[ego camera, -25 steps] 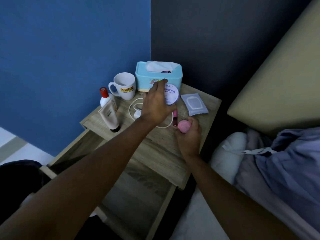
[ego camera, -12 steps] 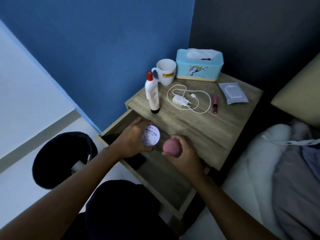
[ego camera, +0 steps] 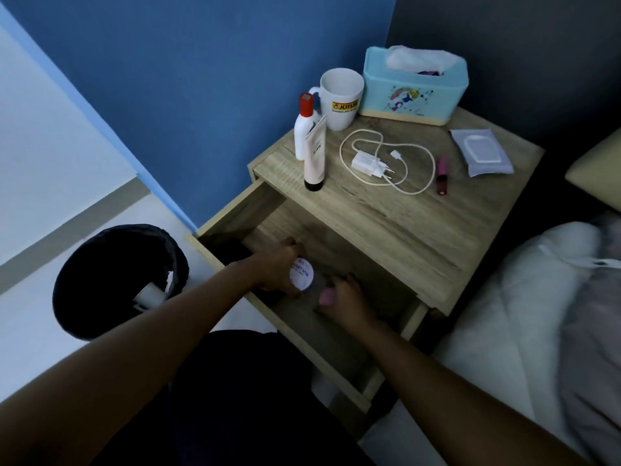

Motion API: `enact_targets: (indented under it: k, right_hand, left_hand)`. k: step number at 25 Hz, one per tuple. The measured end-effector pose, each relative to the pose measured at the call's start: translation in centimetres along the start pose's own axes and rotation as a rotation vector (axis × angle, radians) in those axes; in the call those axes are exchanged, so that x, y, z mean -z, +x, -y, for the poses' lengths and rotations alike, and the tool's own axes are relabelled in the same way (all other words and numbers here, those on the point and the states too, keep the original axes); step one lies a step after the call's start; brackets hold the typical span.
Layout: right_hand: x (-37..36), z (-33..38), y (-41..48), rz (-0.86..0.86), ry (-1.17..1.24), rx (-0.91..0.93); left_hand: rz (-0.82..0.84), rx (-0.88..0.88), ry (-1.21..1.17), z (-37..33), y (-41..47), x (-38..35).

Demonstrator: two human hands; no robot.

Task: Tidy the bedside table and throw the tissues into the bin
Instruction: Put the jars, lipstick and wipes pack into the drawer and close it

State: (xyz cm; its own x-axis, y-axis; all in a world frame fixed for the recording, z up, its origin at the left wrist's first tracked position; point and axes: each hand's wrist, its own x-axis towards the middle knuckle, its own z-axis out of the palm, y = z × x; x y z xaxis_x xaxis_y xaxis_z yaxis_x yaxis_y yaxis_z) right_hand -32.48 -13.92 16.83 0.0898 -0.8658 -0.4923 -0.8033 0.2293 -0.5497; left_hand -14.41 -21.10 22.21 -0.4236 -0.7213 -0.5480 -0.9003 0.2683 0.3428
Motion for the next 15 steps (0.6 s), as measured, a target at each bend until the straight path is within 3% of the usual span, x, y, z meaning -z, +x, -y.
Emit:
enact_targets:
  k: [15]
  right_hand:
    - [-1.7,-0.9,0.7,0.005,-0.032,-0.130]
  left_hand:
    - [0.170,-0.137,0.301,-0.1,2.0,-3.3]
